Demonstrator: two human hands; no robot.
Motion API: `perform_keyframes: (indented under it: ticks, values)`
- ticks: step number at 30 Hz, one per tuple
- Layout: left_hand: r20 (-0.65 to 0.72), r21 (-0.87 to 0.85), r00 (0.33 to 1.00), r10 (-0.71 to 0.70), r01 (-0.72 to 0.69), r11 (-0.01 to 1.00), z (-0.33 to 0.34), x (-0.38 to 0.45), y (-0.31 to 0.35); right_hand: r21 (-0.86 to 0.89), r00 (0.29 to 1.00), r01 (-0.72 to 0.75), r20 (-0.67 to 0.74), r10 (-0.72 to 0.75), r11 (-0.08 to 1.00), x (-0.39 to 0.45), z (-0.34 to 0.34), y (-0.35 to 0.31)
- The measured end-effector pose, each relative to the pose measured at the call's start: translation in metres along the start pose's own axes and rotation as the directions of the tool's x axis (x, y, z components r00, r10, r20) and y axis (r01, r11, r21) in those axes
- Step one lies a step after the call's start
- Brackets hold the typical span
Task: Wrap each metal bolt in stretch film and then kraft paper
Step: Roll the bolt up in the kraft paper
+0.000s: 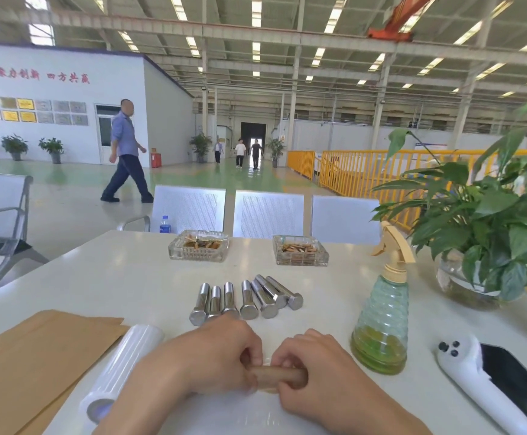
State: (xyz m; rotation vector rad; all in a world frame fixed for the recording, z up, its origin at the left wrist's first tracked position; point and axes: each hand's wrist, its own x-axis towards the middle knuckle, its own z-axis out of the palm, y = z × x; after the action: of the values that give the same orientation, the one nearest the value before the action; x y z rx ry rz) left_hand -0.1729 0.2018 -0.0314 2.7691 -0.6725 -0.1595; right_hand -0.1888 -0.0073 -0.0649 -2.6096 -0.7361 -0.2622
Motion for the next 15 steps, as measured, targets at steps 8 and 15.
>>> perform_keyframes:
  ticks: [8,15]
  values:
    - [-0.083,-0.143,0.99,0.11,-0.121,0.982,-0.004,-0.01,-0.006,0.147,0.975,0.04,-0.221,-0.006,0.988,-0.011,-0.003,-0.001]
    - [-0.184,-0.17,0.971,0.15,-0.182,0.969,-0.003,-0.014,-0.003,0.536,0.94,-0.074,-0.245,0.239,0.841,-0.015,-0.012,-0.001]
